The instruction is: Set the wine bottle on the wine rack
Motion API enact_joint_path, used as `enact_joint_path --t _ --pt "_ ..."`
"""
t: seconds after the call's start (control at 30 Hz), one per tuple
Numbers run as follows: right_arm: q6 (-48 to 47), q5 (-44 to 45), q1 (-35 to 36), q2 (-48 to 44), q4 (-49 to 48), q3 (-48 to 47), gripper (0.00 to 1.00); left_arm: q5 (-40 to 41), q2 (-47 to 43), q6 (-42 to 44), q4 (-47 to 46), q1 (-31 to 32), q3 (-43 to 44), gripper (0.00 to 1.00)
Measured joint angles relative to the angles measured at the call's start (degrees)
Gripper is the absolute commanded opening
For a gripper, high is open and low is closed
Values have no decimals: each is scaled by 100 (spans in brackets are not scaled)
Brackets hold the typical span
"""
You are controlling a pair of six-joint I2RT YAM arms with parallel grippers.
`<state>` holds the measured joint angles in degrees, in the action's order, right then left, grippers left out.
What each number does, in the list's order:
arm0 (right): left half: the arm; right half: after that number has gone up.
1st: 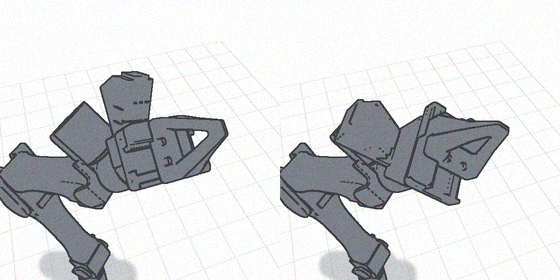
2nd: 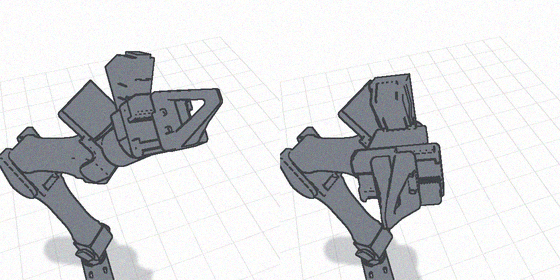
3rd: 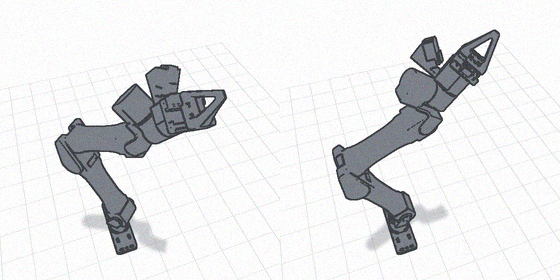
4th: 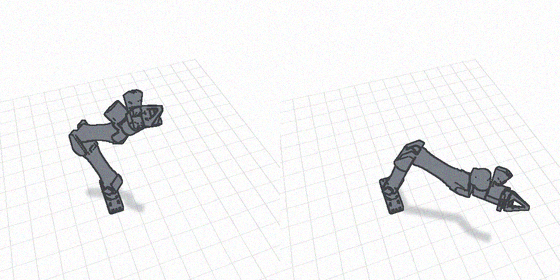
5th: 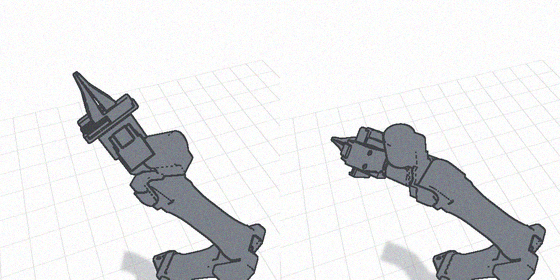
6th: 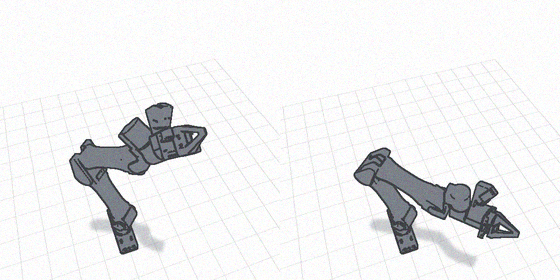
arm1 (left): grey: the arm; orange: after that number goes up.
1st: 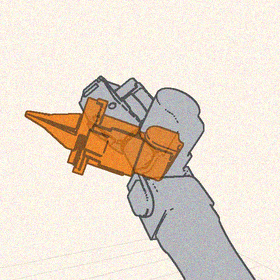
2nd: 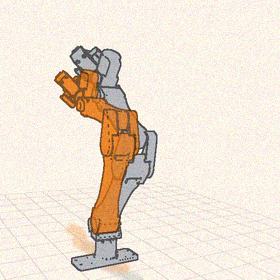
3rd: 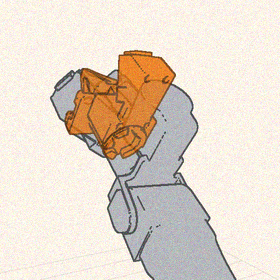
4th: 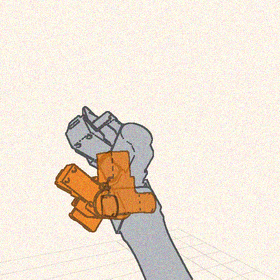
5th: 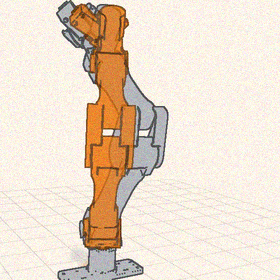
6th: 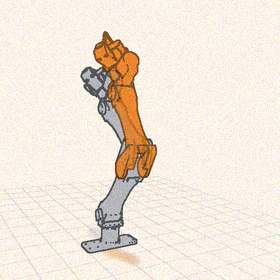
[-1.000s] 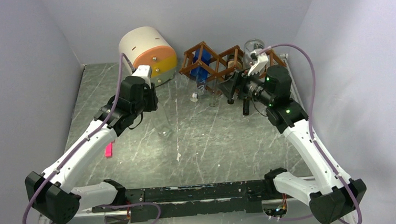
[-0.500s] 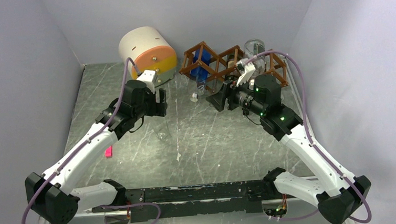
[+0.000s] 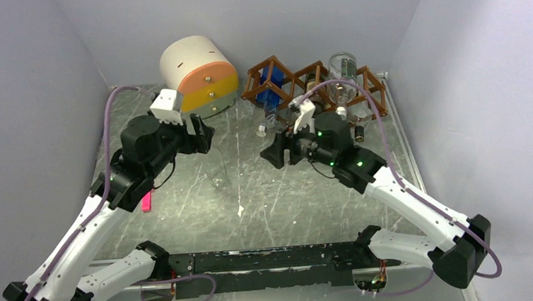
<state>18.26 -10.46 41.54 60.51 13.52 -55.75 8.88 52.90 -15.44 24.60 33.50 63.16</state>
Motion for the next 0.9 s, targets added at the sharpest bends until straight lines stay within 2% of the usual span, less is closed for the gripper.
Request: enact_joint_path --t 0.17,0.4,0.73,0.8,0.9 --pt "-70 562 804 634 -306 -111 72 501 -251 -168 4 0 -7 85" --pt "-205 1414 1589 1873 -588 -901 73 1200 -280 -435 66 0 -7 85" --pt "-601 1790 1773 3027 -1038 -1906 73 2402 -684 -1132 415 0 -109 85" --pt "-710 1860 1784 3263 -1084 -2103 71 2562 -811 -1252 487 0 -197 85" --pt "-885 1952 1799 3609 -1115 -2350 64 2680 -935 -1399 553 0 -337 85"
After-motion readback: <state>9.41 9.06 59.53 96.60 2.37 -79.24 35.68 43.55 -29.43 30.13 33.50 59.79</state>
